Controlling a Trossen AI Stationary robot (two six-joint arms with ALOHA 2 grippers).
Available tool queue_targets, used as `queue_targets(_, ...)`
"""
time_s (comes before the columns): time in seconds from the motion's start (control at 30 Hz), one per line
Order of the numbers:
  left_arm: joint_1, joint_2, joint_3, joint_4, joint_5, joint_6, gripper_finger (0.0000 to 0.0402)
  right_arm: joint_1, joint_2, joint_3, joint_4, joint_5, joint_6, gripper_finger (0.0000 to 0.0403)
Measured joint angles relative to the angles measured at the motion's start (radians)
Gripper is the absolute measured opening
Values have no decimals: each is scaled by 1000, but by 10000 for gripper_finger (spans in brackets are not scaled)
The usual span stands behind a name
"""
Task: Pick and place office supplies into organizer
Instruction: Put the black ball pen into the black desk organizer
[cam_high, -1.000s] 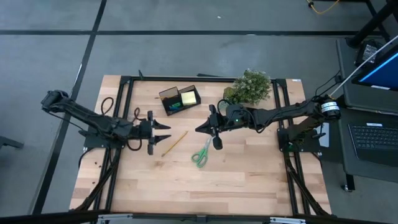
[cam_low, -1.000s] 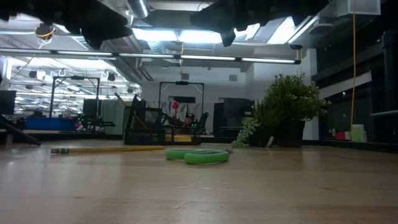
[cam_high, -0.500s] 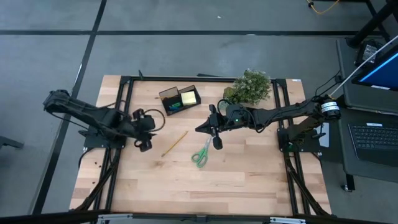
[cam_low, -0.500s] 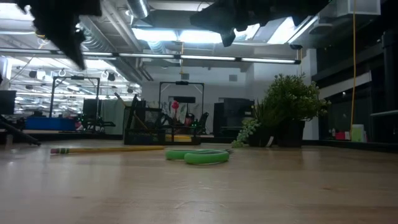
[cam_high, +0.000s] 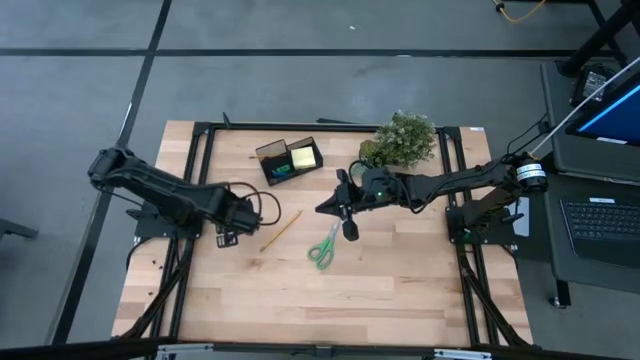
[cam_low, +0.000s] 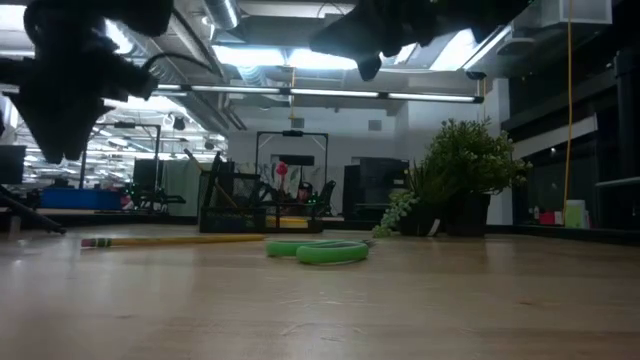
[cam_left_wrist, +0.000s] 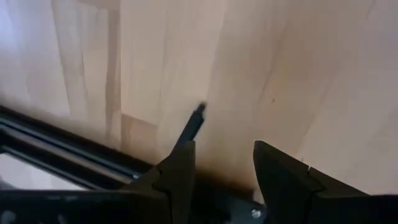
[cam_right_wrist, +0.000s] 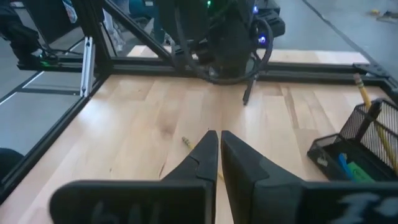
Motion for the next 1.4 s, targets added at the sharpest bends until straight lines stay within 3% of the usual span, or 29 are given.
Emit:
queue_targets(0.43,43,129,-66,-51,28,123,157,2,0,-41,27,0,0,23)
queue_targets(0.77,130,132,-129,-51,56,200,157,2,0,-42,34,0,-4,23)
queue_targets(1.4,149,132,-129,17,12,296,157,2,0,-42,29,0,-30,23)
